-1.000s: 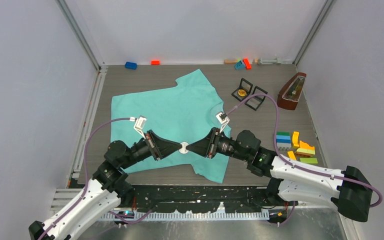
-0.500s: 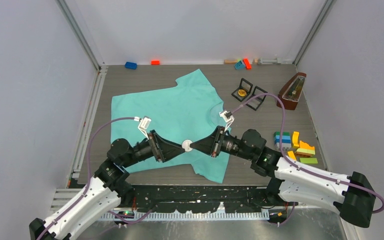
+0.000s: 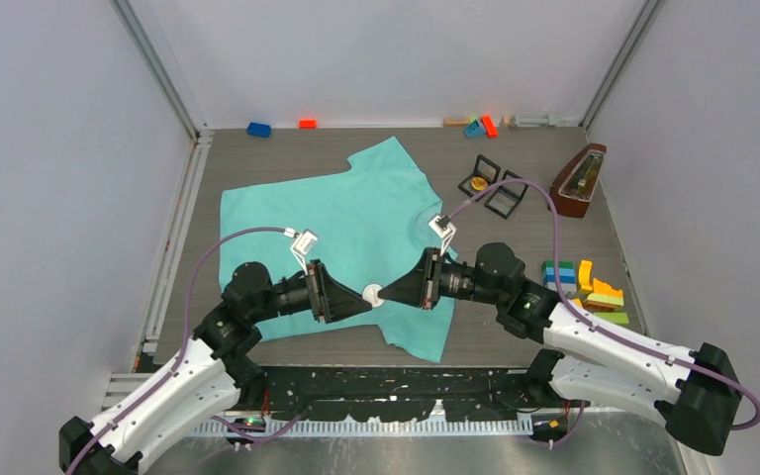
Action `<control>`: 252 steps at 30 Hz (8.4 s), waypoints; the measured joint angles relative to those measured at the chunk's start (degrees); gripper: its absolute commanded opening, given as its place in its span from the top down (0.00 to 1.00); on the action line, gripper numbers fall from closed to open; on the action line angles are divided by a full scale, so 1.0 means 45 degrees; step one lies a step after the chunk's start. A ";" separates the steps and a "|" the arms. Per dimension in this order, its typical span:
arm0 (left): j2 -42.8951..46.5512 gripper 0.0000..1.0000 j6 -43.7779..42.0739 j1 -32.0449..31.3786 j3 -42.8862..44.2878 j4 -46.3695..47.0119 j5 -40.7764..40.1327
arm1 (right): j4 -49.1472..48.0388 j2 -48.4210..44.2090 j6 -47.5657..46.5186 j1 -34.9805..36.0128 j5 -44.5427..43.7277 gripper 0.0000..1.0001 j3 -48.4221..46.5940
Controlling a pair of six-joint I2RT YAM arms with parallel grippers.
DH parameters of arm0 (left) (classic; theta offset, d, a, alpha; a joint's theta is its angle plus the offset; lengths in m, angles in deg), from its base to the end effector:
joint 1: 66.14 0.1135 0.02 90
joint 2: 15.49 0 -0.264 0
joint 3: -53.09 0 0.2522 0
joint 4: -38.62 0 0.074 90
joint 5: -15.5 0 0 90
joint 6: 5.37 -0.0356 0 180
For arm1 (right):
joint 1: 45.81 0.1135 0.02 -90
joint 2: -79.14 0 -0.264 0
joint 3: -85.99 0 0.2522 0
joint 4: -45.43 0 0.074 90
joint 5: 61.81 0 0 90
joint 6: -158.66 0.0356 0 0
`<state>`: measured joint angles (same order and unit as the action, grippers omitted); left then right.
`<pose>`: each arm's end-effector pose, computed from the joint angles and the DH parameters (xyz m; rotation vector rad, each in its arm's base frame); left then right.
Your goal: Pin the brooch onto the clothing
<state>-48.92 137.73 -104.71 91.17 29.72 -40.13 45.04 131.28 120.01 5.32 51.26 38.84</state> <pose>0.1080 -0.1118 0.2717 0.2947 1.9133 -1.6402 0.1245 0.1766 0.2914 -0.3561 1.9108 1.6185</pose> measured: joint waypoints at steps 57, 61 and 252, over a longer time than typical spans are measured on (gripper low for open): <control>0.0330 1.00 0.0661 0.0005 -0.0316 0.1039 0.0699 | -0.0223 0.1035 0.0160 -0.0058 0.1987 0.74 -0.0389; 0.0325 1.00 0.0656 0.0005 -0.0316 0.1039 0.0699 | -0.0330 0.1107 0.0257 -0.0058 0.2006 0.83 -0.0389; -1.1526 1.00 -0.2958 -0.0699 0.3682 -0.1112 -0.8495 | 0.1384 0.9131 -0.1982 0.0277 -0.7669 1.00 -0.2939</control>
<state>-100.78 124.42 -107.86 107.73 24.71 -78.36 51.27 172.37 111.09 6.57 16.74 25.62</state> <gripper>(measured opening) 0.029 0.023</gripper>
